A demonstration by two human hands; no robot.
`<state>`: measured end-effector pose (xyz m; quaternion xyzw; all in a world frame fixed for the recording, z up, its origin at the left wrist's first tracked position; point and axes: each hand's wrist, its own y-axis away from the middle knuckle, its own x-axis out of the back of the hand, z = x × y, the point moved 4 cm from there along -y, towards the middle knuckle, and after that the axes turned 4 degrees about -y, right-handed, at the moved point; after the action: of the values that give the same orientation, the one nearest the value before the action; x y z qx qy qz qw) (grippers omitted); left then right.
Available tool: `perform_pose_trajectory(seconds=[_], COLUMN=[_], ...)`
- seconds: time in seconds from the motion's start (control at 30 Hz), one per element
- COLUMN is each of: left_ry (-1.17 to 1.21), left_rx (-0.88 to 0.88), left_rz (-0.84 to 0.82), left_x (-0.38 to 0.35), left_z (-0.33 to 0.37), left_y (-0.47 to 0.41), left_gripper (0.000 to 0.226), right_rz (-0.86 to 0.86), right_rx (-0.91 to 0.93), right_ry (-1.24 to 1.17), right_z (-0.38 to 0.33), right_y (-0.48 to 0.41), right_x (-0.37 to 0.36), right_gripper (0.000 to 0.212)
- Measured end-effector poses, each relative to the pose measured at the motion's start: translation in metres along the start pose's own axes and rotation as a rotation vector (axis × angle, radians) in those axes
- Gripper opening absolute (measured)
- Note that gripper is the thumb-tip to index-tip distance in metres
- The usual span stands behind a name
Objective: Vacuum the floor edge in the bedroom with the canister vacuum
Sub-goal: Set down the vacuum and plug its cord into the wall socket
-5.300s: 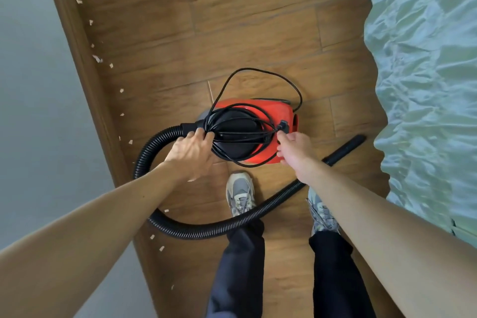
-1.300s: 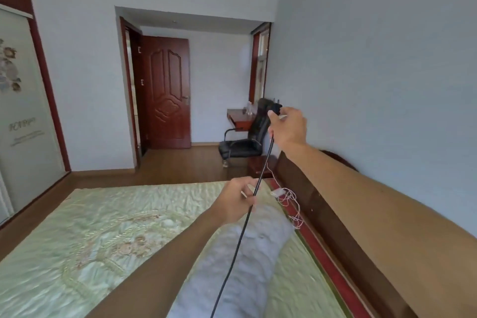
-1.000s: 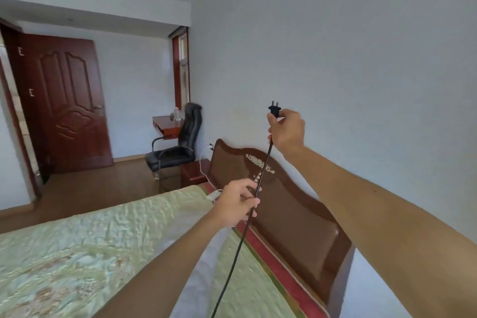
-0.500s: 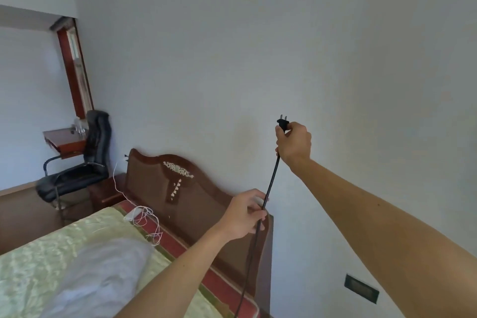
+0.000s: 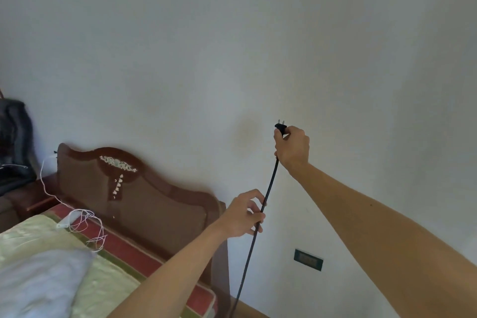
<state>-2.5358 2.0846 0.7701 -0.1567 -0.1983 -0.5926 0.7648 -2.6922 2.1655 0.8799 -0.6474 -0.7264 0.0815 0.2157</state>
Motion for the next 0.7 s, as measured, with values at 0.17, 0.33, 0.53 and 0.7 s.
perform_pose_trajectory(seconds=[0.17,0.33,0.53,0.7], left_ry=[-0.030,-0.011,0.019,-0.007], left_rx=[-0.007,-0.023,-0.005,0.022], left_rz=[-0.122,-0.234,-0.371,-0.478], left_x=[-0.031,-0.058,-0.091,-0.115], left_z=[-0.010,-0.024,-0.066,-0.109], left_y=[-0.036,-0.075,-0.116,-0.131], left_gripper=[0.017,0.018,0.015,0.013], right_rz=[0.063,0.143,0.210,0.266], right_rx=[-0.052,-0.099,-0.197,-0.316], right_ry=[0.042,0.110,0.183,0.210], right_z=[0.048,0.095,0.154,0.214], right_y=[-0.016,-0.035,-0.038,-0.022], right_x=[0.020,0.036,0.042,0.037], right_gripper=[0.024,0.026,0.025,0.023])
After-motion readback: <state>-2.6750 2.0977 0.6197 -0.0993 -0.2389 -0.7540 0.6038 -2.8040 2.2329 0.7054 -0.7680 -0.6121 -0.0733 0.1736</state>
